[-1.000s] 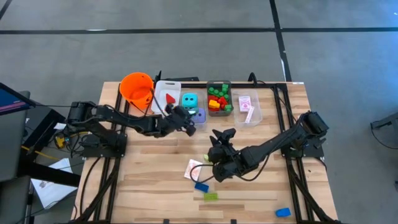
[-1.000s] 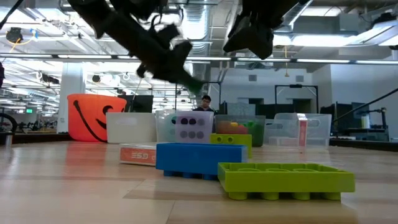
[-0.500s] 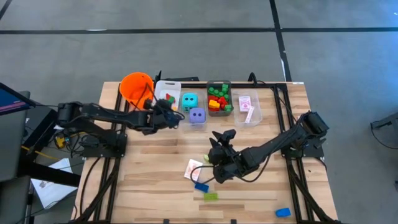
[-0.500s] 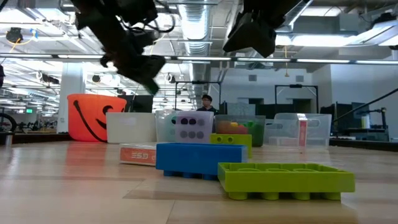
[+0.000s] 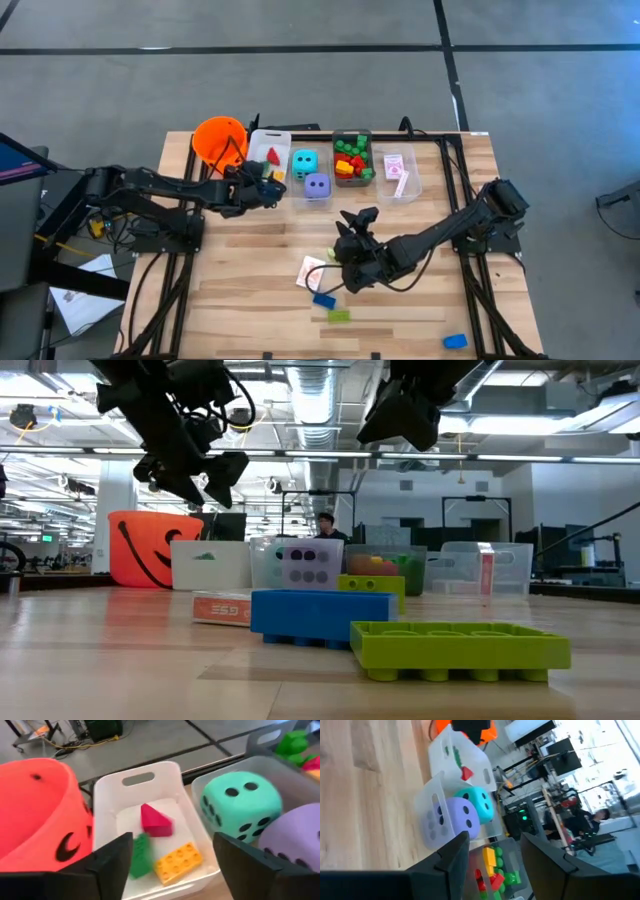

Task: Pick & Place Toys
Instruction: Put the small top light green game piece into the white bin

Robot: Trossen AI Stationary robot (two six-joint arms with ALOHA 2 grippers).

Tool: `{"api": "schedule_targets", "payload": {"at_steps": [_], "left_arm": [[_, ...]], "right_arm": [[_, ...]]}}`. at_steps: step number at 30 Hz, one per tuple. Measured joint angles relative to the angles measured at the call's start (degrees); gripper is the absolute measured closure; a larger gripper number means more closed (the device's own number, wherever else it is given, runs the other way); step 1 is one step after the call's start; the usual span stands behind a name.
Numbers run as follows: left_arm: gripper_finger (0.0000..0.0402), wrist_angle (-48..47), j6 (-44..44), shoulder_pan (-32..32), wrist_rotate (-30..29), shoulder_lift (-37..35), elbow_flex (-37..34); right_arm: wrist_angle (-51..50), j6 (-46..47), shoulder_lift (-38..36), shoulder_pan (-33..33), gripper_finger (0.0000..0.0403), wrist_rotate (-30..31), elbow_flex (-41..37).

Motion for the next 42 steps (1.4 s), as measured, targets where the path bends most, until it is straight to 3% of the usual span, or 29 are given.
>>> {"api": "schedule_targets", "payload": {"at_steps": [4, 8, 12, 14, 22, 28, 31, 34, 40, 42], "left_arm": [[0.0115, 3.9, 0.9, 0.0, 3.6, 0.0, -0.4], [0.0114, 12.5, 8.3, 0.0, 14.0, 0.0, -0.4], [0.0117, 21.9, 16.7, -0.7, 28.3, 0.0, -0.4], [0.0117, 25.3, 19.8, -1.6, 32.3, 0.0, -0.4], [0.0117, 33.2, 28.0, -3.6, 33.8, 0.0, -0.4], [0.0117, 38.1, 31.4, -3.1, 33.7, 0.0, -0.4], [0.0117, 39.8, 32.8, -3.1, 33.6, 0.0, -0.4], [0.0117, 41.2, 33.4, -3.1, 33.6, 0.0, -0.4], [0.0117, 43.3, 34.3, -2.5, 33.7, 0.0, -0.4], [0.0117, 43.9, 34.3, -2.5, 33.6, 0.0, -0.4]], "right_arm": [[1.2, -0.7, 0.0, 0.3, 0.023, -10.9, 0.0], [3.0, -2.9, 0.0, 2.1, 0.023, -19.2, 0.0], [-0.7, 0.5, -0.2, 4.0, 0.023, -19.3, 0.0], [-4.3, 5.1, -1.1, 5.1, 0.023, -19.0, -0.1], [-15.4, 22.9, -1.8, 8.9, 0.023, -12.7, -0.4], [-14.1, 30.5, -2.7, 10.8, 0.023, -9.8, -9.6], [-6.9, 32.2, -4.2, 12.2, 0.023, -9.7, -16.5], [8.7, 30.2, -6.6, 13.5, 0.023, -11.3, -24.0], [59.9, 11.1, -8.4, 12.0, 0.0229, -25.7, -40.3], [72.4, 8.5, -8.1, 10.3, 0.0229, -29.3, -44.1]]}}
